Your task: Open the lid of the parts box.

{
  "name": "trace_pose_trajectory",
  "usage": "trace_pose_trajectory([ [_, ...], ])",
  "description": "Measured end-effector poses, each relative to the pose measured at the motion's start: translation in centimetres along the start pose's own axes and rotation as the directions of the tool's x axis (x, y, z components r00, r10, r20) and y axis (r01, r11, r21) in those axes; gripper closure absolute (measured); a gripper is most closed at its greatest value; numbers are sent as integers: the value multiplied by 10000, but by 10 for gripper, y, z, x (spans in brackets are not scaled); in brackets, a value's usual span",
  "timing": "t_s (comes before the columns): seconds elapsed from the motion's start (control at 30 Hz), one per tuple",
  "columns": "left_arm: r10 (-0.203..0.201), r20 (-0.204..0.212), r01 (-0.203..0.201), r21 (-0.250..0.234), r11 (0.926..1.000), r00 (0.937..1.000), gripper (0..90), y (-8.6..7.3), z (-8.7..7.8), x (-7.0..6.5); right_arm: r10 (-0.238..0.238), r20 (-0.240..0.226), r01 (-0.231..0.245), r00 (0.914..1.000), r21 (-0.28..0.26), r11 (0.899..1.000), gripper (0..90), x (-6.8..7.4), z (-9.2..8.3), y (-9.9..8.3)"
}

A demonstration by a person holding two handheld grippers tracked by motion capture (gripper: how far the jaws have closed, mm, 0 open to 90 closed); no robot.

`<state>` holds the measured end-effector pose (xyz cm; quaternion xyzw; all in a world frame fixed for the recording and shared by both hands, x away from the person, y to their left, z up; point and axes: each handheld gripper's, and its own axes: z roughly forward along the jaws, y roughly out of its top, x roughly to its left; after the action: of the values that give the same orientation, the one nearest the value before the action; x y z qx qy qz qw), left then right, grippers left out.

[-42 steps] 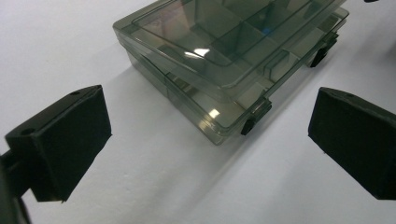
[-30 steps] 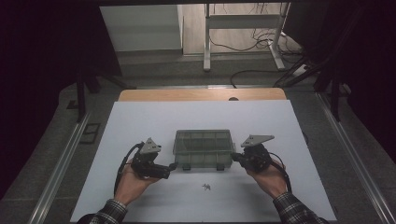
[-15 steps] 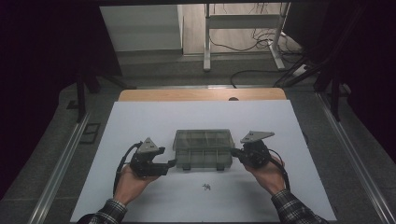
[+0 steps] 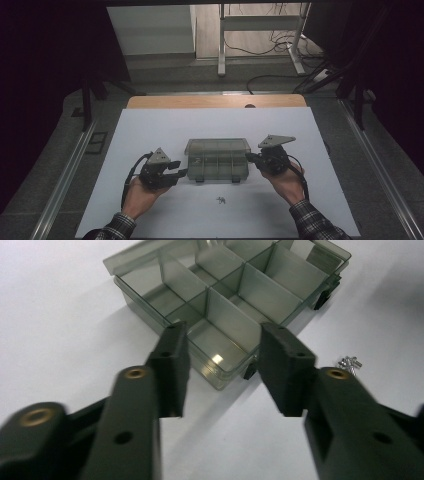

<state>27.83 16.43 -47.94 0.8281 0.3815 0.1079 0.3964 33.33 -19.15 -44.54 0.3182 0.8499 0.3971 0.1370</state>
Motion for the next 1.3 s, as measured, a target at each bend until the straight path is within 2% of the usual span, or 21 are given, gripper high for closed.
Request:
trace_pose_trajectory([
  [0.13, 59, 136, -60, 37, 10000, 9999, 766, 0, 1, 1, -10, 31, 11, 10000, -152, 9999, 890, -1, 0, 5],
  [0.37, 276, 183, -277, 64, 9996, 9995, 860, -1, 6, 0, -54, 57, 56, 10000, -237, 9997, 890, -2, 1, 12],
  [0.77, 789, 92, -792, 405, 9960, 9968, 874, 2, 25, -2, -98, 205, 104, 9997, -321, 9994, 889, -6, 7, 19],
  [0.97, 824, 31, -825, 416, 9957, 9966, 874, 4, 31, -1, -155, 259, 164, 9995, -333, 9993, 890, -9, 10, 22],
  [1.3, 820, 76, -823, 620, 9947, 9966, 873, 3, 34, -1, 20, 244, -8, 9997, -495, 9988, 890, -16, 14, 27],
])
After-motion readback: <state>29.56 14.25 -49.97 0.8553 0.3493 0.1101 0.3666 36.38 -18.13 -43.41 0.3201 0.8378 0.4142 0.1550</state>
